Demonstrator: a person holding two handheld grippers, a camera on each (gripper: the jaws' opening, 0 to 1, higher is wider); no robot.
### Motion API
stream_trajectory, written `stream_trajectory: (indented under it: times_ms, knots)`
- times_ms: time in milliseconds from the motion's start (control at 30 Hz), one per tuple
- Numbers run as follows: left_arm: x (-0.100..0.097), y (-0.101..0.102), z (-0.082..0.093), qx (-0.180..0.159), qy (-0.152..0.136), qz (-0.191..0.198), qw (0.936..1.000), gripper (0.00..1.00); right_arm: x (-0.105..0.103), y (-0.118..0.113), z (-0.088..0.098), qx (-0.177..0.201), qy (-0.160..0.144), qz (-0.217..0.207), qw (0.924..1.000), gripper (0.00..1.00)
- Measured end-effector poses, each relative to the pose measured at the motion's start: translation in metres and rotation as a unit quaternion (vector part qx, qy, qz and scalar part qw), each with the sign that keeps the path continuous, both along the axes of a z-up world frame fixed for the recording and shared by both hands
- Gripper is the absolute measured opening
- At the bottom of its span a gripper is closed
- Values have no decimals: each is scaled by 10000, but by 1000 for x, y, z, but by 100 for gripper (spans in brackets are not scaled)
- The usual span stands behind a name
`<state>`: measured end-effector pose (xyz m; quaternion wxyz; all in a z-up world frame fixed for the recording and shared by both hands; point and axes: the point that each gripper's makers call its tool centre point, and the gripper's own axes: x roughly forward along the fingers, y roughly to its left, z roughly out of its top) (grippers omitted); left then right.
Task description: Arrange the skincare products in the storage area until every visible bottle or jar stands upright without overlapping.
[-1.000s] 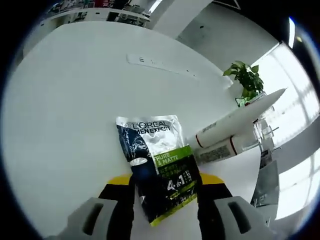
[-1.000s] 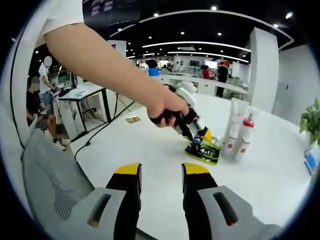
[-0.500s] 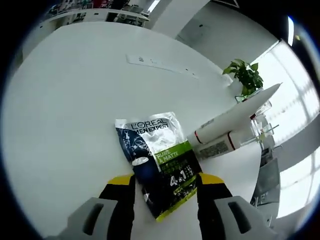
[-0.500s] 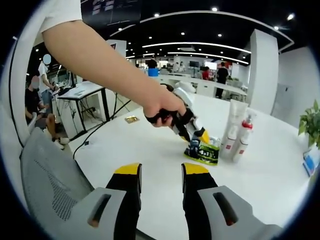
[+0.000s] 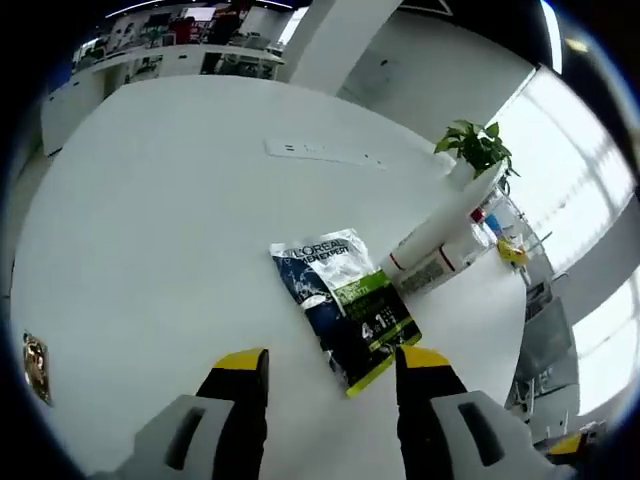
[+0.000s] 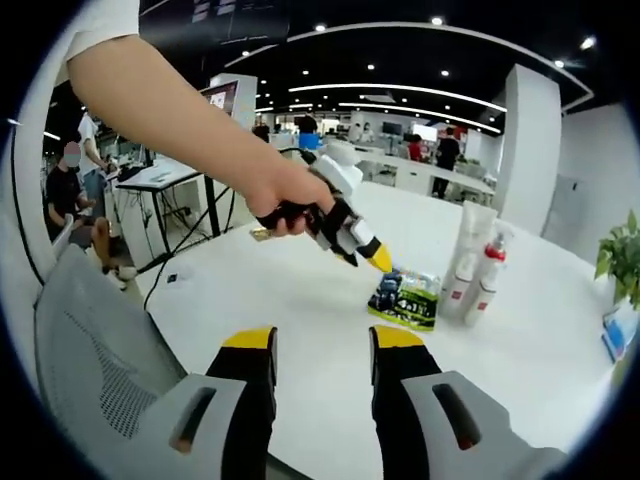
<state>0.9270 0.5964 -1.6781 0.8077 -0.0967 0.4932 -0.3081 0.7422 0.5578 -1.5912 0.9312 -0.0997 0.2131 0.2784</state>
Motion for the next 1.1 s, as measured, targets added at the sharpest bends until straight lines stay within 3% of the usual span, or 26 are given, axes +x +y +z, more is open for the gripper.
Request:
stream_trajectory:
  times_ms: [233,400,567,733,900,1100]
  knots:
    - [-8,18,-6,161,-304,-178,9993,53,-2,0,0,204,94,-4,9997,40]
    - [2,28,-9,369,-829,-491,9947,53,-7,6,-3,220,206,125,9995,39]
    - [9,50,4,554,-1090,-635,9905,54,-9,9,-4,320,303,193,9988,39]
    - [7,76,18,629,-1100,-477,9908,55,-12,14,-6,349,390,337,9981,39]
    - [-9,97,32,742,-1230,-501,9884,56,-11,15,-8,354,471,356,9976,38]
    - [-47,119,42,812,-1343,-652,9855,56,-11,14,-13,241,523,317,9978,38]
